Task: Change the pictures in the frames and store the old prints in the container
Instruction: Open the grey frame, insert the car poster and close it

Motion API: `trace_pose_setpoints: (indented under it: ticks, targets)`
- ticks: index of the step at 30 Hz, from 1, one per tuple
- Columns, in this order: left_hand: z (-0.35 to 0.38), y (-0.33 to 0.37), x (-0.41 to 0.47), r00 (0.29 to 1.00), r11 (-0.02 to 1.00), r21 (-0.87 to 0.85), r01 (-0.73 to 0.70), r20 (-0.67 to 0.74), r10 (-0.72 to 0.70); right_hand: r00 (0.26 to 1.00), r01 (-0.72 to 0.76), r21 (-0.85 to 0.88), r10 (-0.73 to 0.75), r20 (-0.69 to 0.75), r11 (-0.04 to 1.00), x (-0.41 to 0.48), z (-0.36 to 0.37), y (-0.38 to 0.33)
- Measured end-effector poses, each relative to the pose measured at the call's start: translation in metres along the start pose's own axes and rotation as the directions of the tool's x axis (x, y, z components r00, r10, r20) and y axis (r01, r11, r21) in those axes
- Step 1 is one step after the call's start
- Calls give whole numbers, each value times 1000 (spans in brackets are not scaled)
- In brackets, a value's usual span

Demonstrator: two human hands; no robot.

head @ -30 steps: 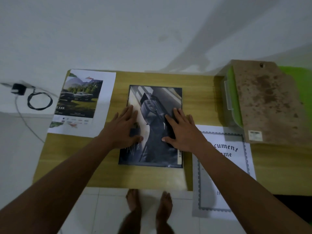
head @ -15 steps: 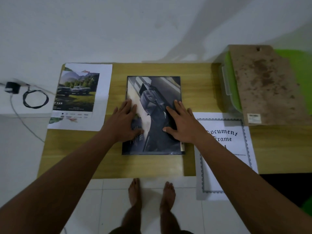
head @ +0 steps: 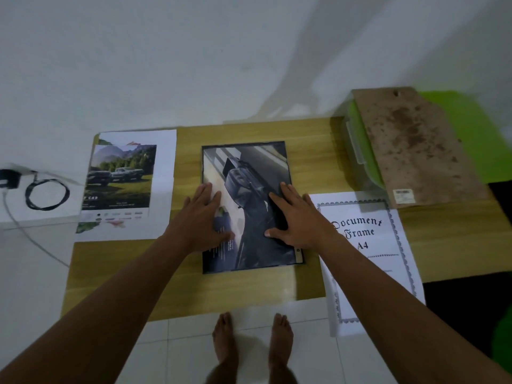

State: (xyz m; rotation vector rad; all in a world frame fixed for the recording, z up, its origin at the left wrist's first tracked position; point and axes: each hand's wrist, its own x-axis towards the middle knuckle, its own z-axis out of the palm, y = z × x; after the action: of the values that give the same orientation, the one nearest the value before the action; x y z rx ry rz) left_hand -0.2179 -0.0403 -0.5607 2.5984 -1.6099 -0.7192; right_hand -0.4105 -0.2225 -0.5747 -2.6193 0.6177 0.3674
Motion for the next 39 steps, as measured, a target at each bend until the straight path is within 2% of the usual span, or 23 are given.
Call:
trace_pose_setpoints:
  ticks: [8, 15, 18, 24, 28, 34, 39]
  targets:
    - [5, -2, -2, 1000, 1000, 13, -14, 17, 13, 1000, -4, -65, 3, -13, 998, -7, 8, -1]
    - [-2, 0, -3, 1000, 1000, 24, -15, 9, 15, 999, -21, -44, 20, -25, 999, -12, -7, -4]
    - [-14, 12, -4, 998, 999, 13, -32, -61, 33, 996, -35, -27, 32, -88, 999, -21, -24, -4]
    - [-73, 100, 27, 959, 986, -82, -146, -256, 121, 970, -101, 76, 115, -216, 992, -54, -92, 32]
    - [-102, 185, 57, 935, 959, -228, -169, -345, 83, 936, -197, 130, 226, -271, 972, -77, -136, 90]
    - [-104, 285, 110, 948, 896, -416, -156, -318, 17, 877, -338, 219, 391, -279, 915, -99, -181, 193]
    - [-91, 330, 141, 961, 890, -454, -55, -267, -77, 825, -471, 187, 505, -254, 862, -109, -191, 257]
